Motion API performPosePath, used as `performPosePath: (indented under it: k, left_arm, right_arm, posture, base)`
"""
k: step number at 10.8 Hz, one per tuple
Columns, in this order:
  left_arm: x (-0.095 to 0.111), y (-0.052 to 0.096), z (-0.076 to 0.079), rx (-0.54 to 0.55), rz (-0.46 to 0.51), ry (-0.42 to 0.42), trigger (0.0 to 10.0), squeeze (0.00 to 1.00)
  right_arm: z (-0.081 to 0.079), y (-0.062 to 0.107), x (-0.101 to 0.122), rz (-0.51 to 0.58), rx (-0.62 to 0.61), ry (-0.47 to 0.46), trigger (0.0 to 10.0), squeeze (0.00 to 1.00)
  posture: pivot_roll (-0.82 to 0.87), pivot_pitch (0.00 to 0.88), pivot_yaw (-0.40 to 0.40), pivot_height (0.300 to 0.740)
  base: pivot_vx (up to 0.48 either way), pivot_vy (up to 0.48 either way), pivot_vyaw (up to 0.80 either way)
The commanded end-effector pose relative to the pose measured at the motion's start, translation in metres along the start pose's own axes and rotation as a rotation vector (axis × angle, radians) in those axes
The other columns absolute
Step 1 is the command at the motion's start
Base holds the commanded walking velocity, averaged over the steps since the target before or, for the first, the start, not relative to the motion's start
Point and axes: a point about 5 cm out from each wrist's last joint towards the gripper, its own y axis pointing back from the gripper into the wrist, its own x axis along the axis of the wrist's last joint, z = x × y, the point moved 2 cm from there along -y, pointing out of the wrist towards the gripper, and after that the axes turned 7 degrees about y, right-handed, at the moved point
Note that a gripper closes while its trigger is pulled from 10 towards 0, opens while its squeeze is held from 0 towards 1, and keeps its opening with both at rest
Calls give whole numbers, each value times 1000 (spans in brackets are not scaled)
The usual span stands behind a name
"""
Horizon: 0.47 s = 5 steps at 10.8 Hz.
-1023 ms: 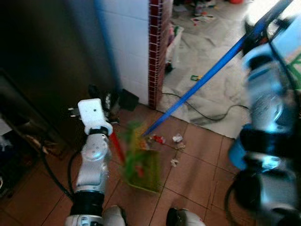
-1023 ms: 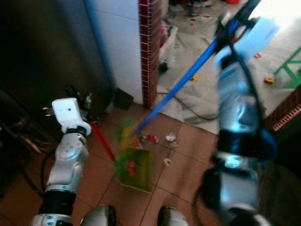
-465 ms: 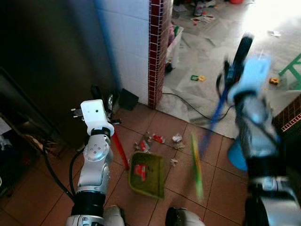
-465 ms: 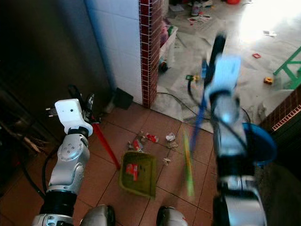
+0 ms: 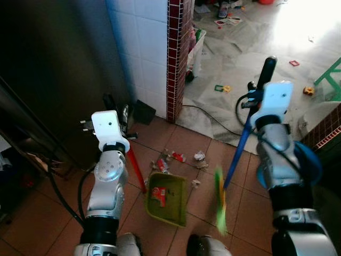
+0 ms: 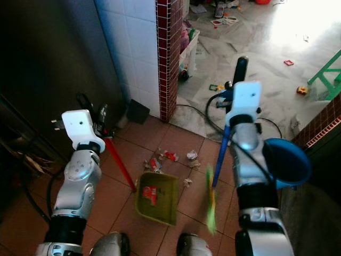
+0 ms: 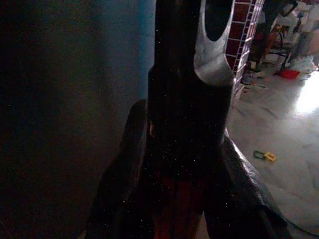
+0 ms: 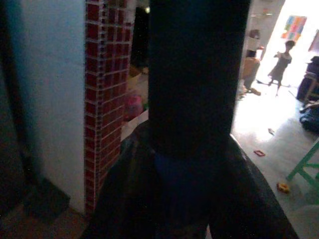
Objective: Sweep floor
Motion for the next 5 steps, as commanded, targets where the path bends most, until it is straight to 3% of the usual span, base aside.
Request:
performPosePath:
  k: [1,2,4,5]
  left_arm:
    - [25,-7,7,-36,101,-27,10000,0]
    - [30,-11,9,-42,110,-30,10000,0]
    - [30,-11,11,-38,88,-25,10000,0]
    - [24,-8,9,-44,44,21,10000,0]
  right_arm:
    - [-3,2,2,-5,36,20,10000,0]
    - [-9,4,-2,-19,34,-65,10000,0]
    - [-21,4,-6,-34,7,-43,10000,0]
    - [-26,5,-3,-9,15,17,10000,0]
  posture:
    - [-25,36,-66,740]
    - [-16,38,-59,740]
    - [-14,38,-25,740]
    - [-21,34,-10,740]
  base:
    - [0,0,0]
    - [0,0,0]
    - [0,0,0]
    - [0,0,0]
